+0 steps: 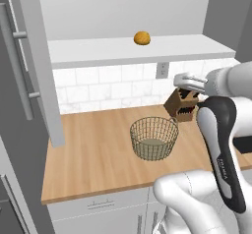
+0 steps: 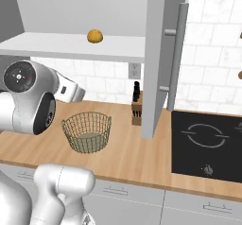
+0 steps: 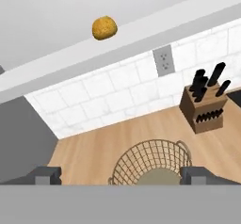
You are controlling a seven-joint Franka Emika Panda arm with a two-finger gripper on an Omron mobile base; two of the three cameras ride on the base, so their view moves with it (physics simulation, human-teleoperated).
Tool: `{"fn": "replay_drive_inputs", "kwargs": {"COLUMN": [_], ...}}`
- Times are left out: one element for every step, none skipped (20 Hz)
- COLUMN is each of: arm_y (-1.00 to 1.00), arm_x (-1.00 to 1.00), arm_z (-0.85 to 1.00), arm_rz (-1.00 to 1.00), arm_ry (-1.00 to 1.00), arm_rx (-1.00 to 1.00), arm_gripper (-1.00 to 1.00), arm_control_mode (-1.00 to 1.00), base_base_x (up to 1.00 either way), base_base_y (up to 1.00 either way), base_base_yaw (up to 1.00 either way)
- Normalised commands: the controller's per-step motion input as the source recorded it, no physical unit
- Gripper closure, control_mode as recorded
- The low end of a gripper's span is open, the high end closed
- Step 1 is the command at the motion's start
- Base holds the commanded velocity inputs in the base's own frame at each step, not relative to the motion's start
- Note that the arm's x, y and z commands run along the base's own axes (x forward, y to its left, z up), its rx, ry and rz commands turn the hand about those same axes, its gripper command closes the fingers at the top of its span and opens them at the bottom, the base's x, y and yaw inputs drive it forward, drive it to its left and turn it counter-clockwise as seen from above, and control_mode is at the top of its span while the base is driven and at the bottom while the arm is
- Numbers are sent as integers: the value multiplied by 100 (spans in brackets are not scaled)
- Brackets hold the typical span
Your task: Open the cabinet, pick up the bread from the cabinet and place it in the basket. Then move the basket to the dining counter.
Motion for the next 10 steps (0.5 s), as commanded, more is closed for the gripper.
{"fn": "replay_drive_inputs", "kwargs": {"arm_y": [0, 0, 0, 0, 0, 0, 0, 0, 0, 0], "arm_x": [8, 0, 0, 0, 0, 0, 1, 3, 11, 0], "arm_z": [4, 5, 1, 16, 11, 14, 15, 11, 9, 0], "arm_rz": [0, 0, 0, 0, 0, 0, 0, 0, -1, -2], "arm_ry": [0, -8, -9, -11, -11, -6, -1, 0, 4, 3], "arm_rx": [-10, -18, -23, -22, -30, -32, -32, -30, -27, -20], "arm_gripper": [-100, -100, -100, -100, -100, -100, -100, -100, -100, -100], "arm_control_mode": [-100, -100, -100, -100, -100, -100, -100, -100, -100, -100], "base_base_x": [0, 0, 0, 0, 0, 0, 0, 0, 0, 0], "base_base_y": [0, 0, 0, 0, 0, 0, 0, 0, 0, 0], "base_base_yaw": [0, 0, 0, 0, 0, 0, 0, 0, 0, 0]}}
